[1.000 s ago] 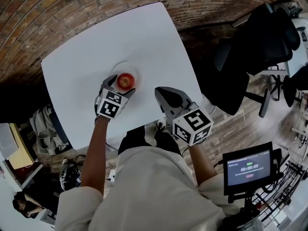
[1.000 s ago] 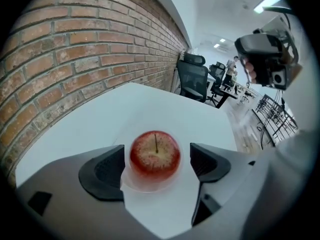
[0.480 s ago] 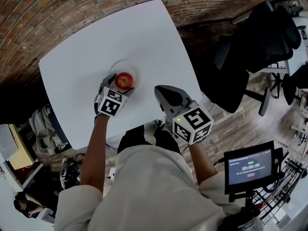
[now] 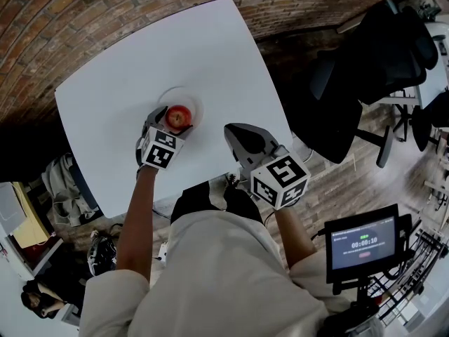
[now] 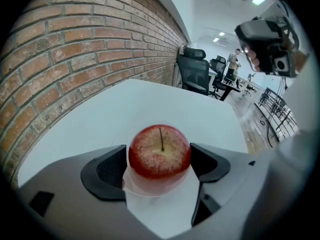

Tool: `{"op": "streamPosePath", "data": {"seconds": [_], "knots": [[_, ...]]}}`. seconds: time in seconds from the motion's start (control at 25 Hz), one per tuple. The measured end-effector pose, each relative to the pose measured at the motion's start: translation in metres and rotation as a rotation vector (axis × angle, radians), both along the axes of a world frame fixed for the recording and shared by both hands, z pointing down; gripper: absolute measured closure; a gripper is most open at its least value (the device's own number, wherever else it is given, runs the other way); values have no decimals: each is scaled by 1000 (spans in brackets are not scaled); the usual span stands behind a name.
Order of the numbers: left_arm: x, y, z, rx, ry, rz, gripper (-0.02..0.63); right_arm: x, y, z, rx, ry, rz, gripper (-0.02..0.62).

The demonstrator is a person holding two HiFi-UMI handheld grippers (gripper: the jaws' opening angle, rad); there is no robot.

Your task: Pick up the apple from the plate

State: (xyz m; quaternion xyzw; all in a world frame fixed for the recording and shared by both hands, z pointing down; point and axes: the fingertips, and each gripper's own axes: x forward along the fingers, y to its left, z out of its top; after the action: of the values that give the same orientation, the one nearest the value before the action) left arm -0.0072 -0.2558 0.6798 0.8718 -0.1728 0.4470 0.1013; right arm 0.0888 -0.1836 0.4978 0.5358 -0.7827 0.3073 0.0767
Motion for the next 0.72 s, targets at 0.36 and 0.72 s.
{"op": "streamPosePath", "data": {"seconds": [0.36,0.72], "knots": [[-2,-3,-2,31,-18,-22,222,5,7,-3,8,1,4,594],[-5,-10,-6,40,-12,-51,222,10,13,-8,19,5,3,594]]}}
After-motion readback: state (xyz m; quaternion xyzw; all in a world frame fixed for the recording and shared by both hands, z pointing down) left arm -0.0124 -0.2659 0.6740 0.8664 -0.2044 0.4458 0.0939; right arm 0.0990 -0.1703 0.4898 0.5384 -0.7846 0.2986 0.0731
